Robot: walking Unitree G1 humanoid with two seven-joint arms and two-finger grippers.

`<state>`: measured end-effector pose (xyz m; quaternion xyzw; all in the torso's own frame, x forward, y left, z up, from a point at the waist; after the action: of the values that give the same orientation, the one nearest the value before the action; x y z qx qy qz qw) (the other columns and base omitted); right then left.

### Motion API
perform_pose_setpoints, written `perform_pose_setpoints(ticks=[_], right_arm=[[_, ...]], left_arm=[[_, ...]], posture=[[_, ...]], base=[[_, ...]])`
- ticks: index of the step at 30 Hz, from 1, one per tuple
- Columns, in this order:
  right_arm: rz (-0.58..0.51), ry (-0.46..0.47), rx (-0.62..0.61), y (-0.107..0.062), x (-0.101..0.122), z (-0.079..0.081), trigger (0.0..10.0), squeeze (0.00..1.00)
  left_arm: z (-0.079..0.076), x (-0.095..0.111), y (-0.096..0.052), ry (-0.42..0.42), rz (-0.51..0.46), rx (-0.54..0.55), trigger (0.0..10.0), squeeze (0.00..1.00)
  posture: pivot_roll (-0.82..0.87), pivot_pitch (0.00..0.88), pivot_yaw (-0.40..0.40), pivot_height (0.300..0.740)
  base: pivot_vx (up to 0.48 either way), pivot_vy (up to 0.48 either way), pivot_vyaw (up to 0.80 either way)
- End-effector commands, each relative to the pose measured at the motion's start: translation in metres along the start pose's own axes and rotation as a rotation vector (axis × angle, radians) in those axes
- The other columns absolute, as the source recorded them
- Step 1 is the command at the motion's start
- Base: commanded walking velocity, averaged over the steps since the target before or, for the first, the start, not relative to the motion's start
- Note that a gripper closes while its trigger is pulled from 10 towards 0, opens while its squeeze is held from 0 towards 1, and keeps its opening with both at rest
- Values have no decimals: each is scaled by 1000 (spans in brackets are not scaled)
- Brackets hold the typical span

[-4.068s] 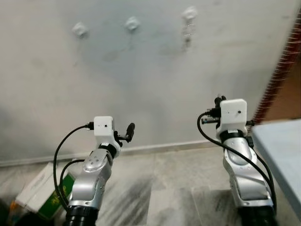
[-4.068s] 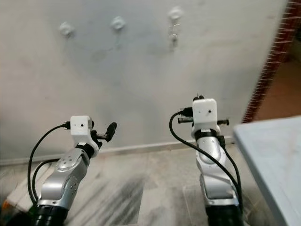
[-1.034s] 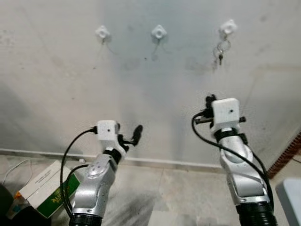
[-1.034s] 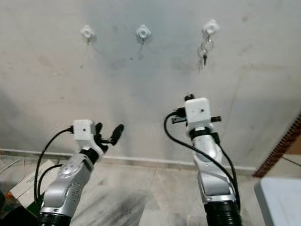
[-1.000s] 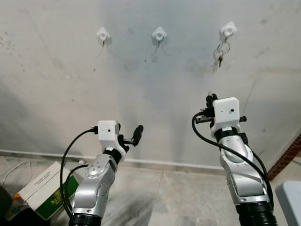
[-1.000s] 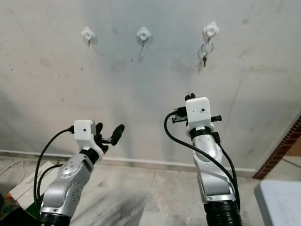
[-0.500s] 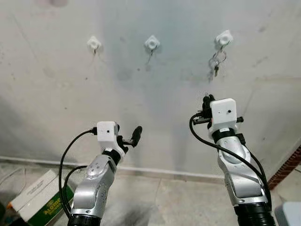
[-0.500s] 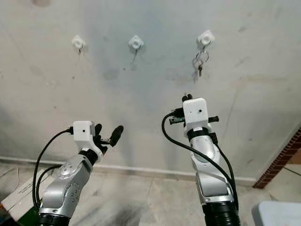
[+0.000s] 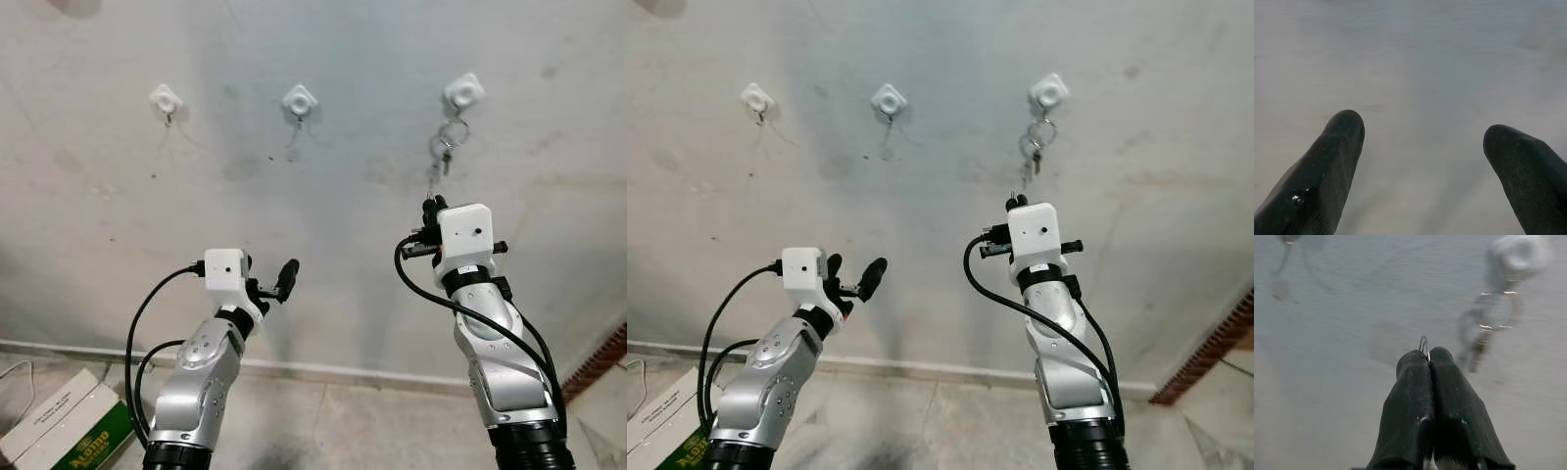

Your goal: Hang keys on a hook

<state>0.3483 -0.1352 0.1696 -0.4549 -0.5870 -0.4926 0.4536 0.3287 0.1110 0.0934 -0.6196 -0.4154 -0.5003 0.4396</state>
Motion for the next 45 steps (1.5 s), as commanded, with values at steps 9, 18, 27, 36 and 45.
perform_pose_setpoints(ticks=[9,18,27,36,45], right_arm=[[-24,1,26,1,7,6,10000,0],[-18,-10,34,-6,6,6,10000,0],[38,-59,42,-29,-4,-6,10000,0],[55,-103,111,-31,-7,-2,10000,0],[84,-93,133,-31,-13,6,10000,0]], left_arm=[[3,0,0,-3,2,12,10000,0],[4,-2,-5,-6,3,25,10000,0],[6,-9,-16,-24,-1,61,10000,0],[2,-6,-12,-40,-18,81,10000,0],[17,2,-15,-13,-47,93,10000,0]], posture=[[-72,0,81,740],[-73,0,75,740],[-98,0,27,740],[-101,0,-3,740],[-90,0,11,740]], base=[[211,216,0],[0,27,0],[0,0,0],[0,0,0],[0,0,0]])
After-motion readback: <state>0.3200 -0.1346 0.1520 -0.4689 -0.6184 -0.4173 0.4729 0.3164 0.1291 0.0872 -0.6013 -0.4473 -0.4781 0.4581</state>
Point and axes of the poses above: a point about 5 cm out from each wrist's last joint towards the gripper, its own y axis pointing out of the wrist towards the gripper, its own x axis along the axis of the wrist's last joint, z = x × y, the point moved 4 cm from there along y, pointing out of the wrist towards the gripper, and after that the axes turned 9 degrees about y, right-handed, at the moved point
